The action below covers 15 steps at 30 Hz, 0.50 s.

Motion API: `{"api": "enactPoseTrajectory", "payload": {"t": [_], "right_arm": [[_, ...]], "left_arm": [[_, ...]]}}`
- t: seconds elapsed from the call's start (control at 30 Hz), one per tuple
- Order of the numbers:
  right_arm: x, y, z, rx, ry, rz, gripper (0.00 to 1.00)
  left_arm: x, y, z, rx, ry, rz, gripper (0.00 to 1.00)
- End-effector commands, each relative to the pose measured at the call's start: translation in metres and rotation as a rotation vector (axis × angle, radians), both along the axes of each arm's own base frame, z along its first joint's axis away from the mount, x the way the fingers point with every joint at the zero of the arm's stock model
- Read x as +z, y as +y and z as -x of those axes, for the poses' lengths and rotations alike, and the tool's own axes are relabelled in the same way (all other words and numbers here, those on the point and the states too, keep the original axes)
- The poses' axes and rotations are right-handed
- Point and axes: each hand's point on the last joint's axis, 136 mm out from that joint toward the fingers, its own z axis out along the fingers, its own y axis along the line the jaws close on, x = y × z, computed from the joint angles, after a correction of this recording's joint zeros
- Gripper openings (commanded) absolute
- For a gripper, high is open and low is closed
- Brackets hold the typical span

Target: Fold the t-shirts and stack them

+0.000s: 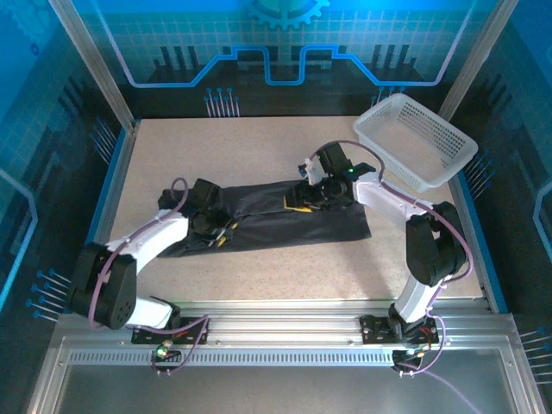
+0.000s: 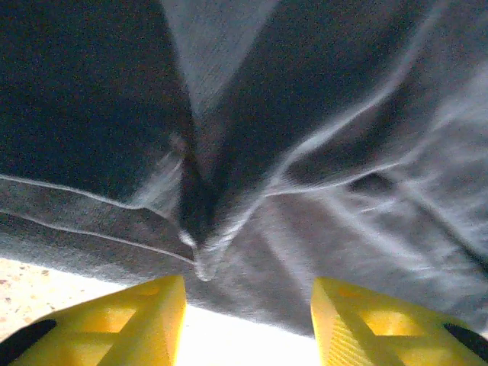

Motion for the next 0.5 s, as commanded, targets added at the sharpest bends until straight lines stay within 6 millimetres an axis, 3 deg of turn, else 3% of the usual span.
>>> {"api": "enactPoseTrajectory", "payload": {"t": [0.0,0.17,0.37,0.47], "right_arm": [[-0.016,-0.021,-0.007,-0.079,0.042,0.070,0.39],[-0.025,-0.037,-0.028,-0.146,0.039,0.124,0.23],[-0.041,-0.074,-0.058,-0.237,0.048,0.261,0.18],[-0.055,-0.101,-0.069,-0.280,0.066,0.361,0.17]], "left_arm": [[0.028,0.039,-0.013,0.107,-0.072,-0.010,0.35],[0.019,0.091,-0.039,0.245,-0.060,0.013,0.24],[-0.010,0.145,-0.072,0.348,-0.014,-0.038,0.20],[-0.034,0.161,-0.084,0.338,0.061,-0.071,0.19]]}}
